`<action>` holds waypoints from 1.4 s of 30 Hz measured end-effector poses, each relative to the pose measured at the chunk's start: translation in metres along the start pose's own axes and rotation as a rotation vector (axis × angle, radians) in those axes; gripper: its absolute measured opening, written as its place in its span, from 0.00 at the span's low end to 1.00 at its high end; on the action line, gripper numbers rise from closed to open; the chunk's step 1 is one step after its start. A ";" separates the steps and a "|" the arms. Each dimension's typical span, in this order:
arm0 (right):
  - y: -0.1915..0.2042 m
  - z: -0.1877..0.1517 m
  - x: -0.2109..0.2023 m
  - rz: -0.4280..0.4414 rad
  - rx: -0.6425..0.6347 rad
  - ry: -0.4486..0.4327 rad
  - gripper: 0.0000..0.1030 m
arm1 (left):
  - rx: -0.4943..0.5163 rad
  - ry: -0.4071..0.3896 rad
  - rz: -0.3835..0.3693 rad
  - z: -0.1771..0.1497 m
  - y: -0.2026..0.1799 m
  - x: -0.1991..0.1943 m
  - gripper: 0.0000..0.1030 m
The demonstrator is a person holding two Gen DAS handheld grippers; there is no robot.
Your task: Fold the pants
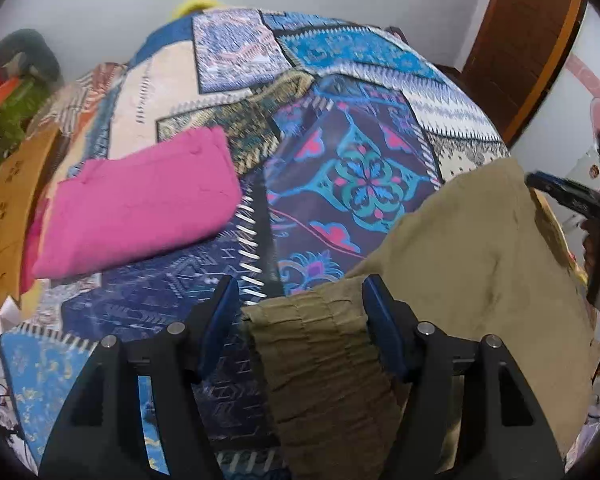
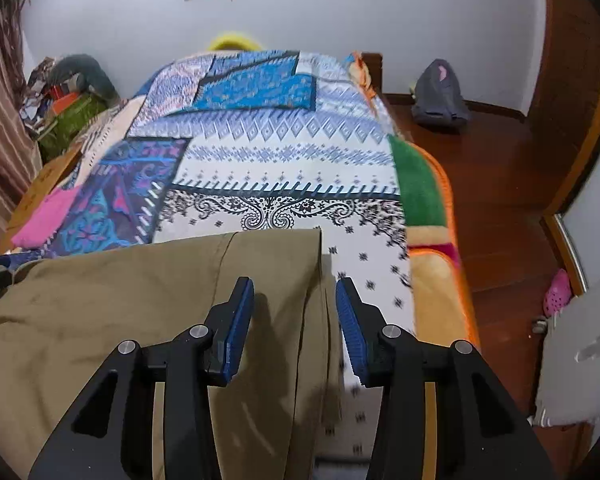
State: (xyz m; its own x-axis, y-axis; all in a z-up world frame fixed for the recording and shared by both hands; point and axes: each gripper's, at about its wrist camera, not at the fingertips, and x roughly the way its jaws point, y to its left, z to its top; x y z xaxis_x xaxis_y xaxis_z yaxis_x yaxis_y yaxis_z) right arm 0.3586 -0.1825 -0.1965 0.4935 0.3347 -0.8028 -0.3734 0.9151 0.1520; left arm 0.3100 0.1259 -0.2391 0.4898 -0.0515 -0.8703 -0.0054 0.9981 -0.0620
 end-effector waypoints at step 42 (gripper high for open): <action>0.104 0.002 -0.026 0.144 -0.223 -0.018 0.37 | 0.076 -0.029 0.011 0.020 -0.050 -0.025 0.56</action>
State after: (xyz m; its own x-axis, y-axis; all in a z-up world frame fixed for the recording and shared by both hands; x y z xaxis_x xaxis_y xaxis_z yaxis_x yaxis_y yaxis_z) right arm 0.3084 -0.0959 -0.1584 0.4359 0.4633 -0.7716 -0.6037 0.7864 0.1311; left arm 0.3155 0.0782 -0.2046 0.5147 -0.0410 -0.8564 0.0547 0.9984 -0.0149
